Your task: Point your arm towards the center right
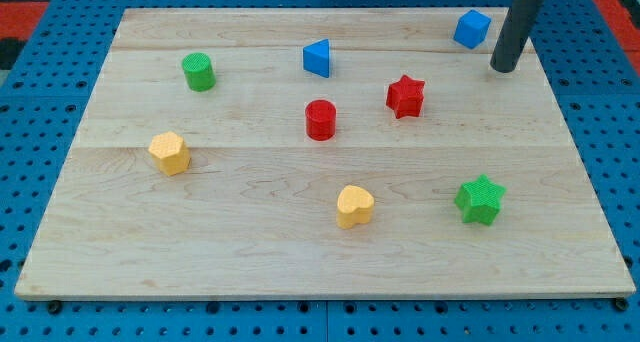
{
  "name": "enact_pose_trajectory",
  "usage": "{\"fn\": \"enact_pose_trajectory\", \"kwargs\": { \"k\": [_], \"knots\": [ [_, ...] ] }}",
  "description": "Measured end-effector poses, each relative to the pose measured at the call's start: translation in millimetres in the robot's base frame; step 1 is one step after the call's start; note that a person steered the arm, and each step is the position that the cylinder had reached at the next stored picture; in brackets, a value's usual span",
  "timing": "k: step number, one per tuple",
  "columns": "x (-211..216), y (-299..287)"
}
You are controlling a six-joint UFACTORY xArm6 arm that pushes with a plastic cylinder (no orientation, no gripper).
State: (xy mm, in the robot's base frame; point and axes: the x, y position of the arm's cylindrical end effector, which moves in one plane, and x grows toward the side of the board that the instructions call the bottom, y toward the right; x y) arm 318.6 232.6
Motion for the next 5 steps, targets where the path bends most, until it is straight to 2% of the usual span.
{"fn": "enact_pose_trajectory", "kwargs": {
  "k": [3,5],
  "knots": [
    [0.7,4.1],
    [0.8,55.1]
  ]
}}
